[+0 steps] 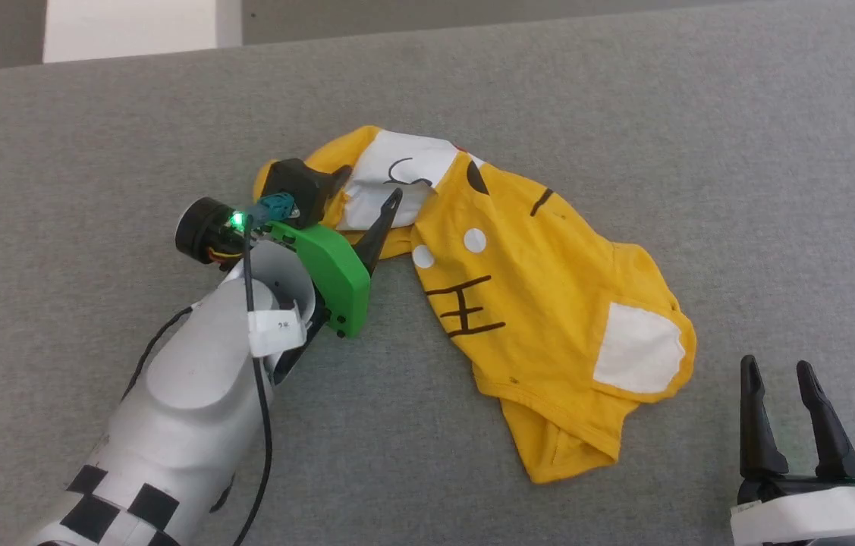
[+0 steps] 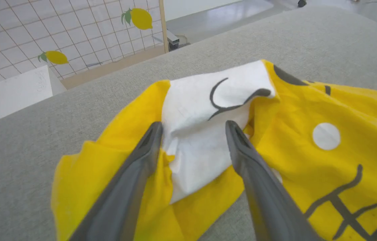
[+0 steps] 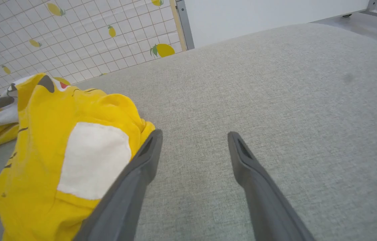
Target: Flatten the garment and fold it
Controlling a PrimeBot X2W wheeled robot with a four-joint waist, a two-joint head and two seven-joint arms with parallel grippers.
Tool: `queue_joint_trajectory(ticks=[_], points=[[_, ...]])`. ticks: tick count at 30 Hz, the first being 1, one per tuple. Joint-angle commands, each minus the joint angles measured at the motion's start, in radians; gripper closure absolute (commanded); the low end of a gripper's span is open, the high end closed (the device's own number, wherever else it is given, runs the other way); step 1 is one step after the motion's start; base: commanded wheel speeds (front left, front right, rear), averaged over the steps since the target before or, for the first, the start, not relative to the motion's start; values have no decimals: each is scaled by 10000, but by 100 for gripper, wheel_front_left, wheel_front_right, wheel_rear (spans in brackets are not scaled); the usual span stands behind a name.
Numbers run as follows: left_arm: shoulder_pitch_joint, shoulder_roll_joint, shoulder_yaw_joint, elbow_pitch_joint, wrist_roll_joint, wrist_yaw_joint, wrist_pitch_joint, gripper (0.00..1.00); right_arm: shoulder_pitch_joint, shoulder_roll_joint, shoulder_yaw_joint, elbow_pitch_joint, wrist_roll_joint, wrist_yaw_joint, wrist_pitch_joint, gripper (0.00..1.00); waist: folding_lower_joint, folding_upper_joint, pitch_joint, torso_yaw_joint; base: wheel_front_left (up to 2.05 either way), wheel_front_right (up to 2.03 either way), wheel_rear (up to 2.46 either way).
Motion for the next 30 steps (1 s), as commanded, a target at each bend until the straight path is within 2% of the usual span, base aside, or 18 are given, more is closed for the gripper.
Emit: queue_joint_trajectory(ticks=[1,5,8,14,18,20,24,30], points=[[17,12,52,-152,-188,-57,-209,0,44,7,-10,47,-93,-13,-51,0,-1,0,-529,517,0,0,0],[575,171,359,-970,-631,-27,-862,0,160,7,-97,123,-195,-13,-51,0,-1,0,-944,900,0,0,0],[1315,384,689,-1846,-877,250,-1328,0,248,7,-173,156,-229,-13,-51,0,-1,0,-1179,1150,0,0,0],[3615,911,1613,-4084,-1159,1204,-1954,0,371,7,-143,228,-217,-13,-51,0,-1,0,-1495,1441,0,0,0],[5297,1040,2508,-5510,-880,1801,-2065,0,424,7,-120,277,-181,-13,-51,0,-1,0,-1610,1531,0,0,0],[6187,875,3070,-6074,-717,1987,-2070,0,422,7,-99,318,-178,-13,-51,0,-1,0,-1653,1545,0,0,0],[7731,516,3952,-6620,-201,2074,-2073,0,404,7,-92,361,-175,-13,-51,0,-1,0,-1735,1528,0,0,0],[8636,0,4745,-6763,239,1683,-2074,0,349,7,-239,198,-438,-13,-51,0,-1,0,-1788,1702,0,0,0]])
